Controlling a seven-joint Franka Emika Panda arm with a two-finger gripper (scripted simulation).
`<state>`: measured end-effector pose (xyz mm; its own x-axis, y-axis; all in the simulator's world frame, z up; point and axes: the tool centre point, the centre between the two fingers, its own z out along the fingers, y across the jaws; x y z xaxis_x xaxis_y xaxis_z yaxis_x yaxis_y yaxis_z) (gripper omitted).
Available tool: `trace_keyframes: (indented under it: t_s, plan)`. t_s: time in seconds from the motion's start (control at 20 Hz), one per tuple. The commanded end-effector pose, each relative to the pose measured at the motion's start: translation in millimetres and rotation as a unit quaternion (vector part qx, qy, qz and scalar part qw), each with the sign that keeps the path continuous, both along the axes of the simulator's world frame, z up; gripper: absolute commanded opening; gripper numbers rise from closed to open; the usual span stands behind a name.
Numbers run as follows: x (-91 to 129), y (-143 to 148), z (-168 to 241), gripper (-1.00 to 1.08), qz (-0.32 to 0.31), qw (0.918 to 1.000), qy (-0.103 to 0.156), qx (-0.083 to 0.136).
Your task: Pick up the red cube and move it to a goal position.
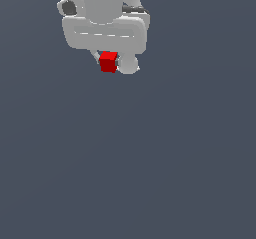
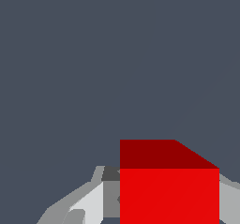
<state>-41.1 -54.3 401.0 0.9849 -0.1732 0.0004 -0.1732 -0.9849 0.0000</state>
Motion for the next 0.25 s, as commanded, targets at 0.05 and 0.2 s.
trace_keyframes:
  t_s: [0.05, 0.2]
  plan:
    - [1.8, -1.0, 7.1, -1.00, 0.000, 1.0000, 0.000, 0.000]
    - [2.3, -1.3, 8.6, -1.00, 0.000, 1.0000, 0.000, 0.000]
